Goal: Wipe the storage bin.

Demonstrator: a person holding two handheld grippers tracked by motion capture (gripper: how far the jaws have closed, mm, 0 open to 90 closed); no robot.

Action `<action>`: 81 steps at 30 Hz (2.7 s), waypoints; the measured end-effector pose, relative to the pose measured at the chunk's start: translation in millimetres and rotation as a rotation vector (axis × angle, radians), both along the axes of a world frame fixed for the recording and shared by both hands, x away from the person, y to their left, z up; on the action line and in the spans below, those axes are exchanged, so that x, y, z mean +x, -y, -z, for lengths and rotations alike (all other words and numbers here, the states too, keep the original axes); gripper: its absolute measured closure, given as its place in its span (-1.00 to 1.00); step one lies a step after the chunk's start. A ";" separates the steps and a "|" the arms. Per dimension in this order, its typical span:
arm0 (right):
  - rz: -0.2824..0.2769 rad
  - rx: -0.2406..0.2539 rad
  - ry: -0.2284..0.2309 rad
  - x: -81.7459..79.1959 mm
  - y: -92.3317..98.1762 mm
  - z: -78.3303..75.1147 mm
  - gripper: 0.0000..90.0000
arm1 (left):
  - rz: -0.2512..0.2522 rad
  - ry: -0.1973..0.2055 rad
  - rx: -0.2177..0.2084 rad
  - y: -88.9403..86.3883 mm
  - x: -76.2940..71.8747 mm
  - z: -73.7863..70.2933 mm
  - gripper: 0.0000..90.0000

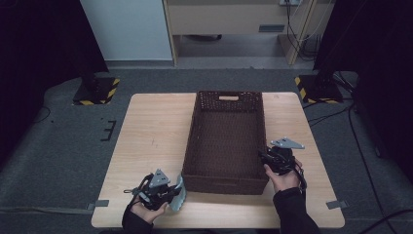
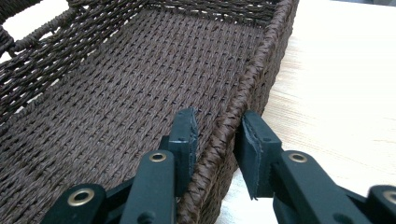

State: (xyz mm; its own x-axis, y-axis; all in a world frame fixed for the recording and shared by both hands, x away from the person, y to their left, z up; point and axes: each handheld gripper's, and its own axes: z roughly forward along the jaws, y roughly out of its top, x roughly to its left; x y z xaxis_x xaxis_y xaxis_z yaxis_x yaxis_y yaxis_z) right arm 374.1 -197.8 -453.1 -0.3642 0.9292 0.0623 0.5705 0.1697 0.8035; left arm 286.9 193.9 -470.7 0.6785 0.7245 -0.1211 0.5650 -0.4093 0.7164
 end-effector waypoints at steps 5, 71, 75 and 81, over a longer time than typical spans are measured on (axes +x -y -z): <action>0.002 0.003 0.000 0.4 0.5 0.2 0.52 | -0.007 0.077 -0.072 -4.1 -3.8 -25.7 0.83; -0.101 0.016 0.033 4.8 7.8 3.7 0.34 | -0.426 0.079 0.054 -112.9 107.4 4.5 0.18; -0.104 0.003 0.033 5.3 6.8 2.8 0.41 | -0.406 0.124 0.022 -107.7 101.9 -8.7 0.16; -0.126 0.017 0.039 8.6 9.8 4.0 0.41 | -0.360 0.153 -0.036 -90.6 96.9 -23.6 0.14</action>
State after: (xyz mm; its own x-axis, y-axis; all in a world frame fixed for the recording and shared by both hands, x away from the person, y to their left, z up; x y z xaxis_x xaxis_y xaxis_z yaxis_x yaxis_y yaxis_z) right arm 382.6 -207.6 -457.0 -0.4808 0.8747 0.0617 0.5139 0.2241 0.8281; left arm 383.8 284.5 -447.0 0.3942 0.9165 -0.0681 0.5536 -0.1776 0.8136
